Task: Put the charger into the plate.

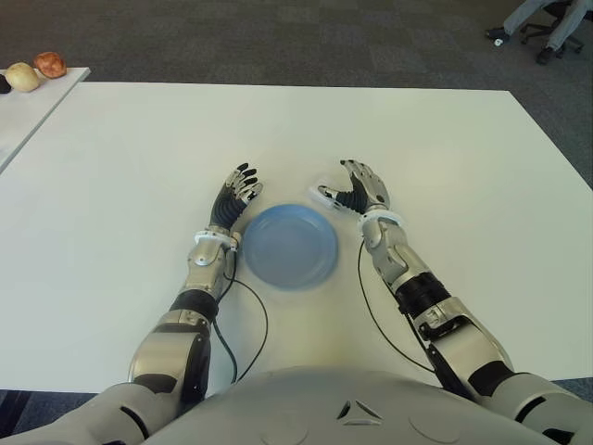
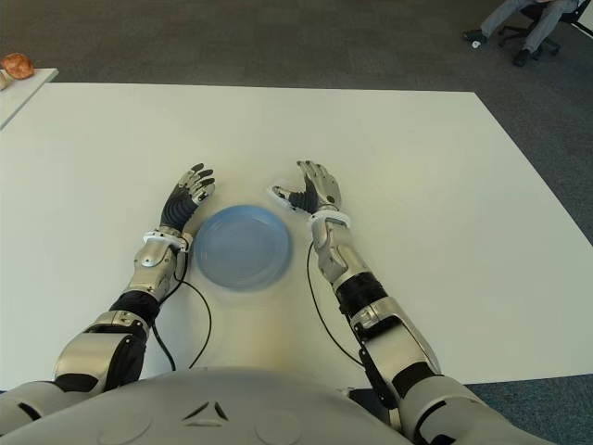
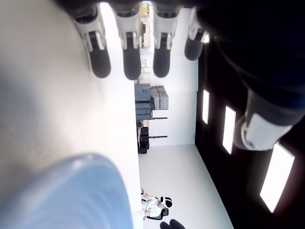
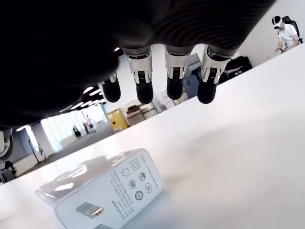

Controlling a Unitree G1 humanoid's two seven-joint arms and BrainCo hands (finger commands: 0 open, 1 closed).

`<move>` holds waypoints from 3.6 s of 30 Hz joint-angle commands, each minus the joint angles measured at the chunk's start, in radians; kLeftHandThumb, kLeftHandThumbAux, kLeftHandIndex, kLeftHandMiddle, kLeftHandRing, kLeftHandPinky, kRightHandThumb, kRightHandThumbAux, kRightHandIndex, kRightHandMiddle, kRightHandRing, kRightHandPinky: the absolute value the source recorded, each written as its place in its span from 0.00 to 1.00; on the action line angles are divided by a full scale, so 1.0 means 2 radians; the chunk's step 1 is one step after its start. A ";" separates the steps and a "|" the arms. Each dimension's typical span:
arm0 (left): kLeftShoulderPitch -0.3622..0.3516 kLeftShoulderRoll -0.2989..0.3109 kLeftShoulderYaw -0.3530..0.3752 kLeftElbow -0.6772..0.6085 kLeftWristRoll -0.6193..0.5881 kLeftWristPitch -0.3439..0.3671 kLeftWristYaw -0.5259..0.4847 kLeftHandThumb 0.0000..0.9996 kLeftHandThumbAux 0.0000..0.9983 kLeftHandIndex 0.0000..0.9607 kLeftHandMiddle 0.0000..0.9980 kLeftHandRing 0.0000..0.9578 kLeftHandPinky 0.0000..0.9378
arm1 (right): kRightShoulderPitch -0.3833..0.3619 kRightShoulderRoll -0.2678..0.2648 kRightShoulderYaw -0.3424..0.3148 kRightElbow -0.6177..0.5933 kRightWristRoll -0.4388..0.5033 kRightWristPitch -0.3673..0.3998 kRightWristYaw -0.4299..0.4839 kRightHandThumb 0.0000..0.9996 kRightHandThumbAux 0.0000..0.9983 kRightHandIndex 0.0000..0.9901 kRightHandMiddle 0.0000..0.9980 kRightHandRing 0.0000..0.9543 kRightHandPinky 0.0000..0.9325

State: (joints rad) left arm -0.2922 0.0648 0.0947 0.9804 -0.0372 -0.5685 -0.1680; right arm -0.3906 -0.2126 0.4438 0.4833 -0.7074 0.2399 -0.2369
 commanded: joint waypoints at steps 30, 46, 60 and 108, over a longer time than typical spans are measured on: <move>0.054 -0.014 -0.011 0.001 0.005 0.035 0.001 0.00 0.57 0.08 0.15 0.16 0.19 | -0.038 0.022 0.004 0.126 0.010 -0.057 -0.020 0.32 0.30 0.00 0.00 0.00 0.07; 0.059 -0.019 -0.014 -0.011 0.001 0.040 0.002 0.00 0.57 0.08 0.14 0.15 0.18 | -0.056 0.030 0.005 0.168 0.010 -0.067 -0.028 0.29 0.31 0.00 0.00 0.00 0.08; 0.060 -0.023 -0.014 -0.016 -0.001 0.042 0.004 0.00 0.57 0.08 0.15 0.16 0.19 | -0.083 0.041 0.023 0.200 -0.001 -0.061 -0.024 0.30 0.24 0.00 0.00 0.00 0.04; 0.064 -0.030 -0.017 -0.029 -0.001 0.043 0.004 0.00 0.56 0.08 0.14 0.16 0.19 | -0.094 0.049 0.089 0.202 -0.041 0.016 0.012 0.29 0.28 0.00 0.00 0.00 0.02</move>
State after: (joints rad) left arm -0.2313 0.0181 0.0663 0.8727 -0.0453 -0.5445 -0.1652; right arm -0.5952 -0.1204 0.6099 0.8791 -0.7856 0.2653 -0.2338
